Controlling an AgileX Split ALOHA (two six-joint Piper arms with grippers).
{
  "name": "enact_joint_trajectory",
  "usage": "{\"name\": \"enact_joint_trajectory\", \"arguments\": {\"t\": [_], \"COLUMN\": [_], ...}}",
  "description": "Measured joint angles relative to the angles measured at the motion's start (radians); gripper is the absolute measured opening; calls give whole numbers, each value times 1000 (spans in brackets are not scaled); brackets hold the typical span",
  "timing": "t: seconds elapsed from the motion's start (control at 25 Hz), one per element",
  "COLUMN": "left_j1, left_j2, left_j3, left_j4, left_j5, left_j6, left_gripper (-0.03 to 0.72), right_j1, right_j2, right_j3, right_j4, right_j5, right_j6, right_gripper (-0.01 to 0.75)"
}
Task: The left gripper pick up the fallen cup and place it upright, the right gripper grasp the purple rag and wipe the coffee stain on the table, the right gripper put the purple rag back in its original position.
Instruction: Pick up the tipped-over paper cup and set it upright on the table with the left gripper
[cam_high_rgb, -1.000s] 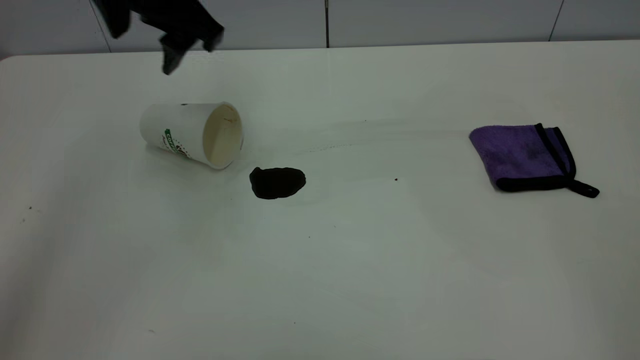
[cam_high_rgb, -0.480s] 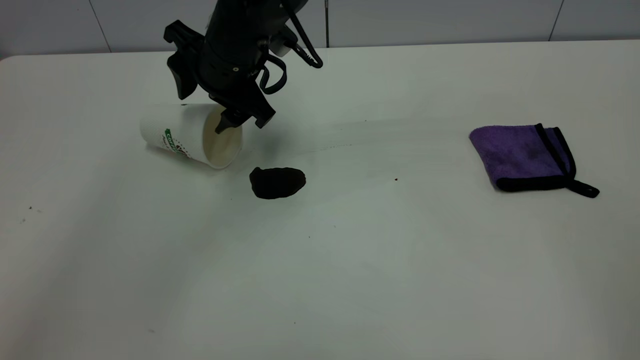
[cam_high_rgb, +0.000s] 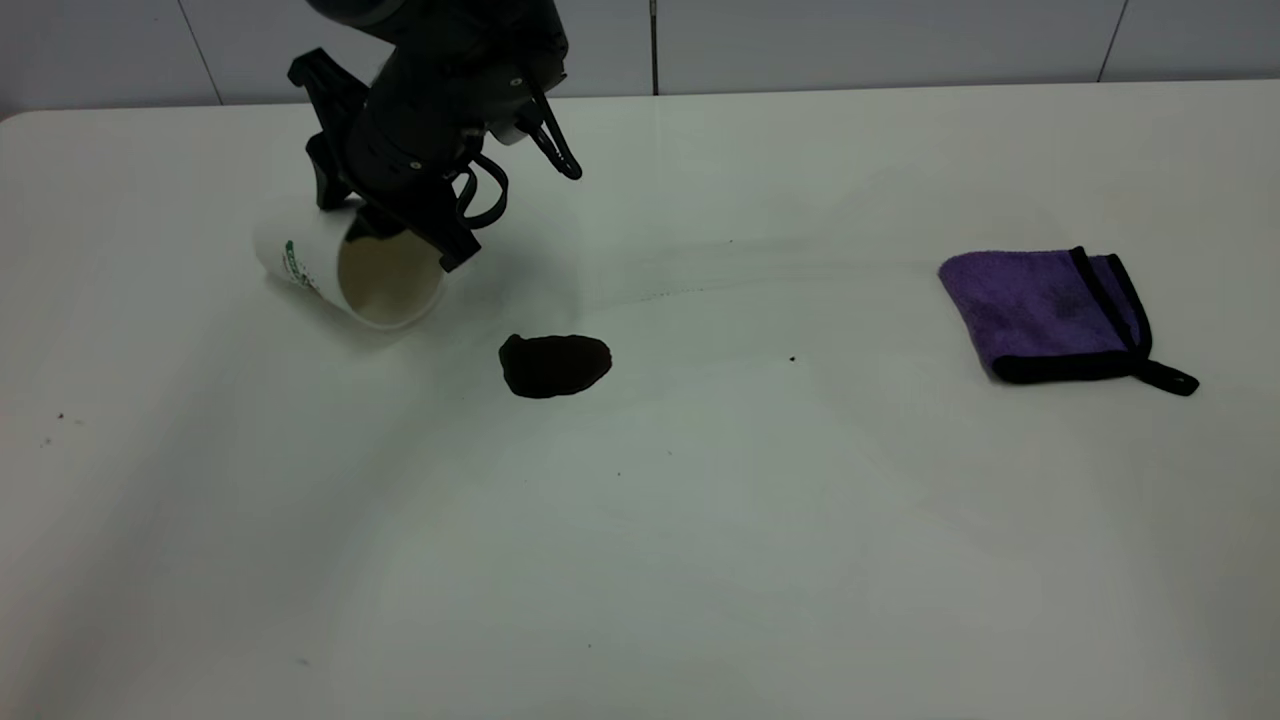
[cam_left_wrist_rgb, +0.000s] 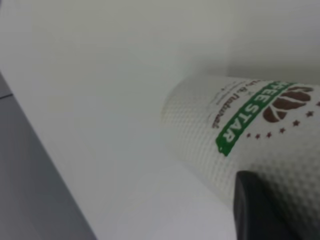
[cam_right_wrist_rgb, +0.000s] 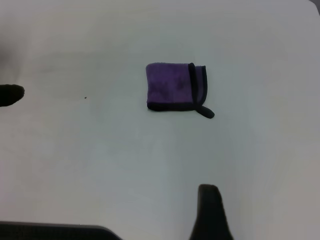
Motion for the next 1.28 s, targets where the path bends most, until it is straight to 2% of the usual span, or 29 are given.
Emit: {"name": "enact_joint_trajectory", "arguments": {"t": [0.08,0.16,0.36,0.52,0.68,0.92,1.28], "left_j1": [-2,-3,50,164,267,348,362], "left_j2": [-20,-63,-183,-213,-200,-145,-48], "left_j3": [-29,-69,-192,-235,-237,-237,-235], "left_j4": [-5,-66,-399,-701,-880,-1006,-1084], "left_j5": [36,54,44,34,32,-30,-94], "left_j6": [19,61,302,481,562,619,625], "left_gripper": [54,18,9,9,9,12,41], "right_j1": [0,0,0,0,0,0,0], "right_j2": [0,0,0,0,0,0,0], "right_j3": [0,0,0,0,0,0,0], "right_j4": [0,0,0,0,0,0,0], "right_j5": [0,0,0,0,0,0,0], "right_j6": [0,0,0,0,0,0,0], "right_gripper": [580,580,580,580,580,580,580]}}
